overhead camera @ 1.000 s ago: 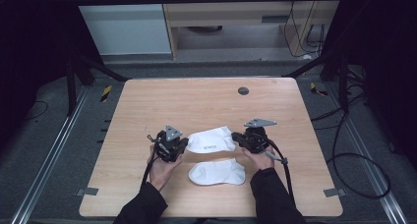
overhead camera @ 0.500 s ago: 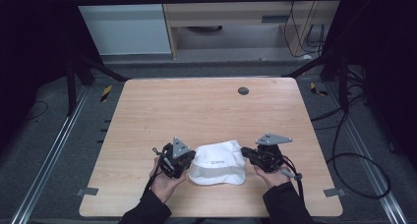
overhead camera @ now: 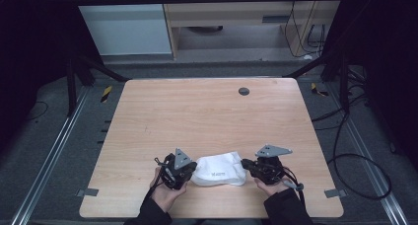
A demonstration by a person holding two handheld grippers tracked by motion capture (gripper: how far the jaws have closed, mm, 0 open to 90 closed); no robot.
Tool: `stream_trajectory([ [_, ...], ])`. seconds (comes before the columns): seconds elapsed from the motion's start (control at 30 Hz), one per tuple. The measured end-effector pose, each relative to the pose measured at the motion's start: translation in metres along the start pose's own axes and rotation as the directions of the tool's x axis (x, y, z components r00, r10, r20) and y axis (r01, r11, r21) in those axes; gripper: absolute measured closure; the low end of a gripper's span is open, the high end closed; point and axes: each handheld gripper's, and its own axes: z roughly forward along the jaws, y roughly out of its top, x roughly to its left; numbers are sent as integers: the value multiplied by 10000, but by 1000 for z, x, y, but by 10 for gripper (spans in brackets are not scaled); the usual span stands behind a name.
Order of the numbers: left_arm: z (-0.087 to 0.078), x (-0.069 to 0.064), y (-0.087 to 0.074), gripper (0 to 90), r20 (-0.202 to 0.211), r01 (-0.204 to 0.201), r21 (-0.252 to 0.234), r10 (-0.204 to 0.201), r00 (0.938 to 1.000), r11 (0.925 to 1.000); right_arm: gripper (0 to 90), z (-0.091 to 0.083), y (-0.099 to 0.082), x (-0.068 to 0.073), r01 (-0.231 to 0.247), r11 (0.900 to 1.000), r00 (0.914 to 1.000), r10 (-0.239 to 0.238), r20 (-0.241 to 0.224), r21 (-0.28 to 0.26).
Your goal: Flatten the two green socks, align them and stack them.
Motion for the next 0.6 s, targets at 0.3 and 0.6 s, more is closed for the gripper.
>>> stream_trajectory([
  [0.3,5,0,-8,891,126,113,376,-118,9999,9992,863,8,-3,5,83,9996,9999,-80,-116,278],
  [0.6,5,-1,-8,890,132,65,446,-71,9999,9990,862,7,-6,5,70,9992,9999,-64,-133,406],
])
